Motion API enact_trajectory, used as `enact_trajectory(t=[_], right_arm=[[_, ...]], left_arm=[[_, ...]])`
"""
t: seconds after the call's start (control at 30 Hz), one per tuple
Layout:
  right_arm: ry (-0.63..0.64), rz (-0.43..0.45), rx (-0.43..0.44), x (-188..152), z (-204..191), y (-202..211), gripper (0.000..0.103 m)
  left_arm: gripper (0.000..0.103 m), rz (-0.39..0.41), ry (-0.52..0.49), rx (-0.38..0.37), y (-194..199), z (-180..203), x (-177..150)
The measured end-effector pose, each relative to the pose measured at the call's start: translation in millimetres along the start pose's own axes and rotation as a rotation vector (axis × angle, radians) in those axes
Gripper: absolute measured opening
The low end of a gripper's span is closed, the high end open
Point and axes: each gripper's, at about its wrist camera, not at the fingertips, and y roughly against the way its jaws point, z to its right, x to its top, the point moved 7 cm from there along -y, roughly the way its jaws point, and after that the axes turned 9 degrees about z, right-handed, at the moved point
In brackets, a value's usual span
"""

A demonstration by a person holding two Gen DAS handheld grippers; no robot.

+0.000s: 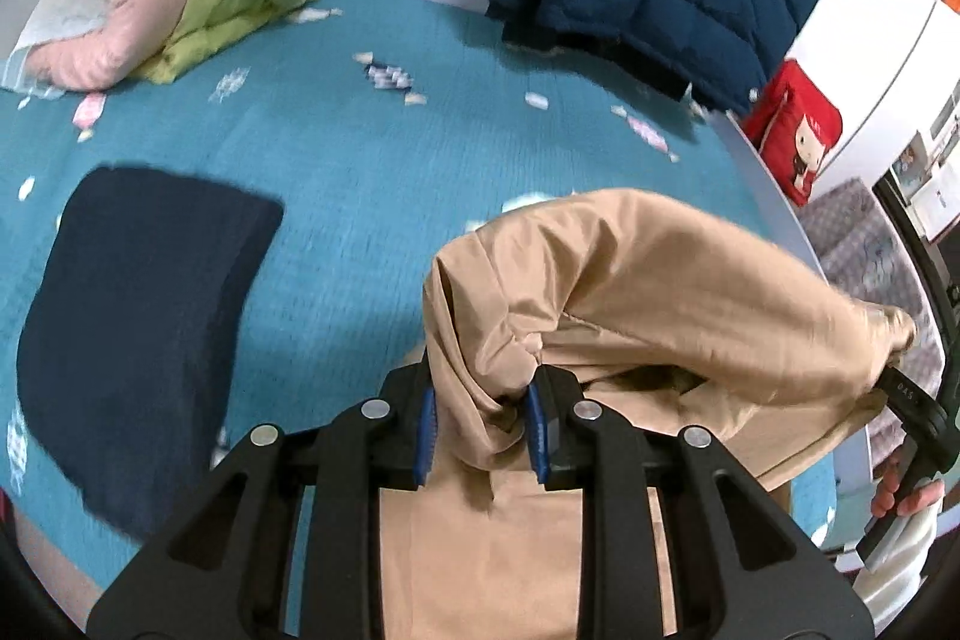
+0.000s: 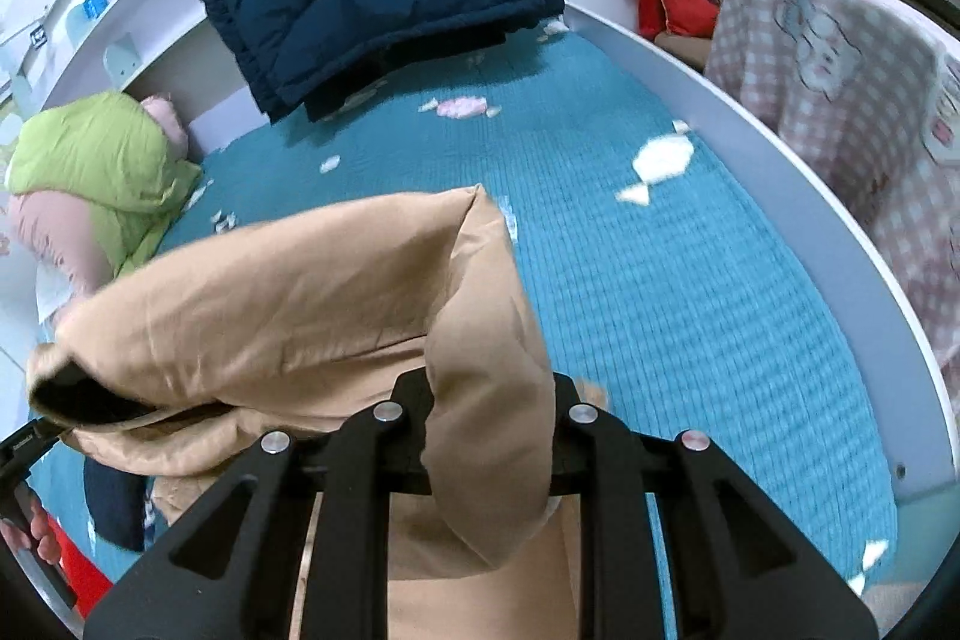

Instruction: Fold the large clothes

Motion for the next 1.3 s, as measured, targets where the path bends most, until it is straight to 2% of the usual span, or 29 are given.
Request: enact_trajectory(t=[0.1,0.17,0.37,0.43,0.53,0.63,0.7,0.73,0.87,0.97,1.13,1.3], right_arm=[[0.008,-0.038,-0.015,-32,7,10,0.018],[0.018,-0.069,-0.034,-58,11,15,0.018],[-0.083,-0.209,-0.053,-130,36,10,0.019],[-0.108,-0.230,-0.054,-143,40,7,0.019],[-0.076,-0.251,-0.063,-148,38,10,0.021],[-0.042,-0.276,-0.051,-142,36,21,0.030],[-0.020,-0.312,-0.084,-138,43,32,0.052],[-0.009,-0.324,-0.125,-135,50,39,0.068],[0.018,-0.291,-0.152,-116,65,74,0.071],[0.068,-0.230,-0.161,-93,61,92,0.071],[0.164,-0.144,-0.135,-64,39,107,0.070],[0.258,-0.023,-0.117,-25,26,135,0.071]], left_arm=[[0.024,-0.053,0.040,0.017,7,-9,-38],[0.024,-0.087,0.063,0.055,11,-18,-66],[0.024,-0.224,0.137,0.128,5,-44,-142],[0.023,-0.278,0.181,0.131,-3,-53,-160],[0.023,-0.363,0.168,0.169,-9,-64,-178],[0.023,-0.362,0.123,0.147,1,-65,-176],[0.024,-0.341,0.056,0.153,15,-64,-168],[0.024,-0.339,0.039,0.154,21,-64,-166],[0.026,-0.300,0.017,0.149,48,-65,-147],[0.026,-0.247,-0.024,0.149,57,-58,-125],[0.026,-0.188,-0.088,0.124,51,-29,-100],[0.026,-0.165,-0.162,0.111,34,5,-89]])
